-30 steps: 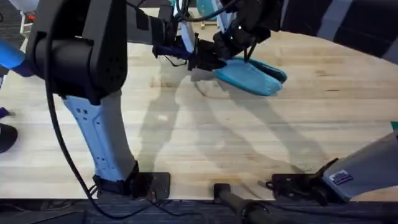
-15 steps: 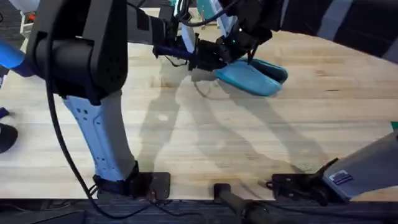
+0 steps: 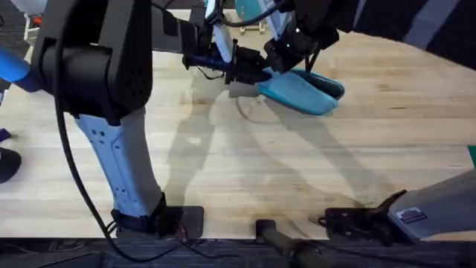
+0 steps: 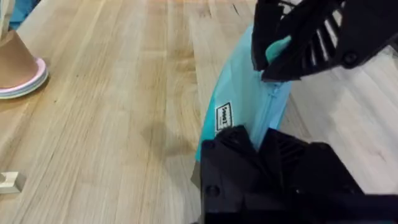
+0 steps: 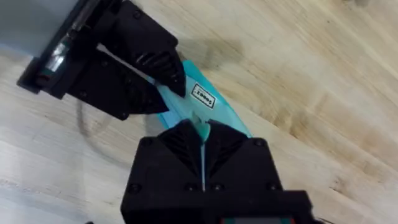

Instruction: Unzip the bag, pick up the pens from the table one at a time and place them inside, then zip the bag closed.

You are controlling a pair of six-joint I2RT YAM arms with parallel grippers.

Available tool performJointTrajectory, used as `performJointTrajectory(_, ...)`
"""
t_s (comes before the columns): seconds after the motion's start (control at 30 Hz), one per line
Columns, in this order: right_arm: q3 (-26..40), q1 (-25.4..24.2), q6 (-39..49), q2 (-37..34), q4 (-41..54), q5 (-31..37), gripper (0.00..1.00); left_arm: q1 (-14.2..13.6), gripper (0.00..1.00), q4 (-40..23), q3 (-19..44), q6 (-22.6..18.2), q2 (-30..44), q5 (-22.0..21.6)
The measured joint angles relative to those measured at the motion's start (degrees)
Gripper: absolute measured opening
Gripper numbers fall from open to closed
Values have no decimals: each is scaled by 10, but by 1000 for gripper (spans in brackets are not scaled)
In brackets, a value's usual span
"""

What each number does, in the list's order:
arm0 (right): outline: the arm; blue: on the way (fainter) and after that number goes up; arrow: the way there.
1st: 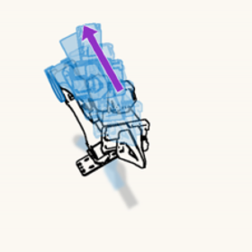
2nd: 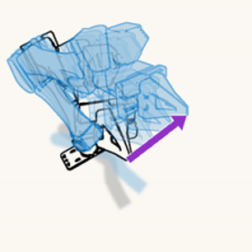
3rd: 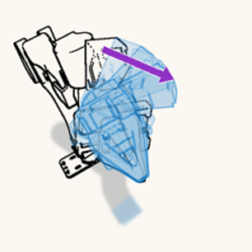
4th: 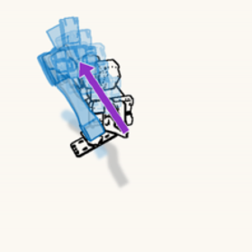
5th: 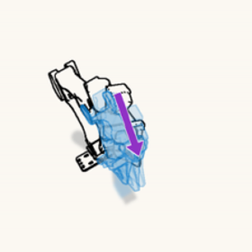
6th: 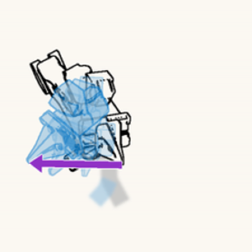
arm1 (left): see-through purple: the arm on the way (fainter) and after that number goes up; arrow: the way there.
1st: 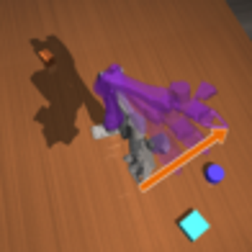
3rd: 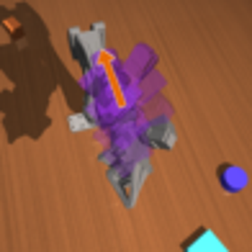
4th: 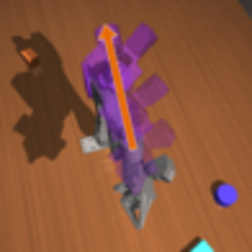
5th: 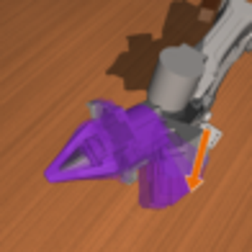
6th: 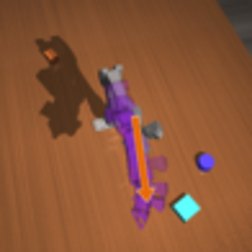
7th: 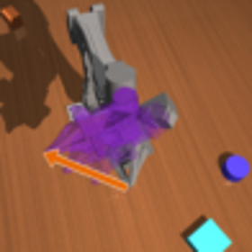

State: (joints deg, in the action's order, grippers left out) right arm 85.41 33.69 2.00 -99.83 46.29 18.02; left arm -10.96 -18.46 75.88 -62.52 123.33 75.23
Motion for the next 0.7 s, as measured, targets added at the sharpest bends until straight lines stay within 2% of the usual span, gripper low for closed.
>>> performJointTrajectory(0.5, 0, 0, 36, 3, 12, 2, 35, 1, 44, -2, 0, 0, 0, 7)
performJointTrajectory(0.7, -51, -10, 41, 50, -4, 0, 35, 1, 44, -2, 0, 0, 0, 19)
